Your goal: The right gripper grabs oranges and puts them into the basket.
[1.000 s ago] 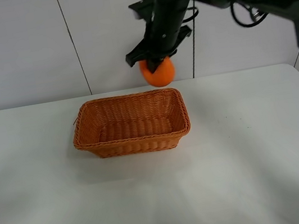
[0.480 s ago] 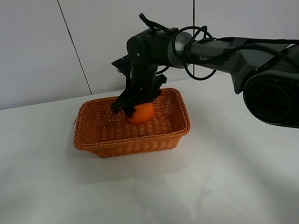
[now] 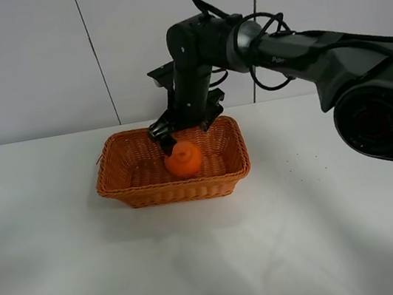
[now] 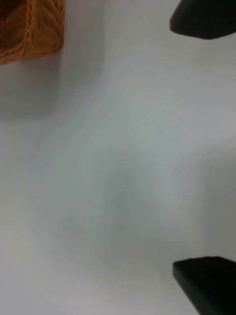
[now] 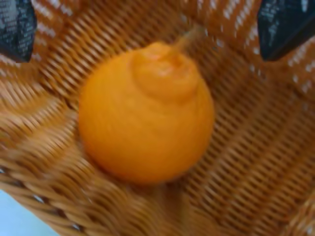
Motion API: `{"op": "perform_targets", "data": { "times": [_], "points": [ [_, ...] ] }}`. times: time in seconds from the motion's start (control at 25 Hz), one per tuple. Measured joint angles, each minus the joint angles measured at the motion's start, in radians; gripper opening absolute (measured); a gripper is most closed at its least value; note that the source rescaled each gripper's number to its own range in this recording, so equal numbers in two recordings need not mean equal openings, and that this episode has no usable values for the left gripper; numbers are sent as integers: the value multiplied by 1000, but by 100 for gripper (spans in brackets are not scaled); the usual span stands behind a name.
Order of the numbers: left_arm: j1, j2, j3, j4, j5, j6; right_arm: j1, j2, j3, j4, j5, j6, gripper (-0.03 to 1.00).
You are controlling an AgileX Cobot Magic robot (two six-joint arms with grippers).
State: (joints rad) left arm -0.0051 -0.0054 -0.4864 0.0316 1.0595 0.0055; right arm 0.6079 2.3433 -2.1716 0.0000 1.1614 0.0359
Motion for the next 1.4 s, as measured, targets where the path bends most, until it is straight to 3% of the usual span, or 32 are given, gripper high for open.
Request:
{"op": "perform_targets", "data": {
  "times": [0.32,0.96,1.16,1.4],
  "points": [
    [0,0,0,0,0,0,-110,-38,-124,5,55,-20,100],
    [0,0,0,0,0,0,-596,-36,-105,42,57,-42,99],
    [0,0,0,0,0,0,-633,-62,-81,52,57,-47,96],
    [0,0,0,0,0,0,-633,-181,77,61,56,-55,95]
  ]
}}
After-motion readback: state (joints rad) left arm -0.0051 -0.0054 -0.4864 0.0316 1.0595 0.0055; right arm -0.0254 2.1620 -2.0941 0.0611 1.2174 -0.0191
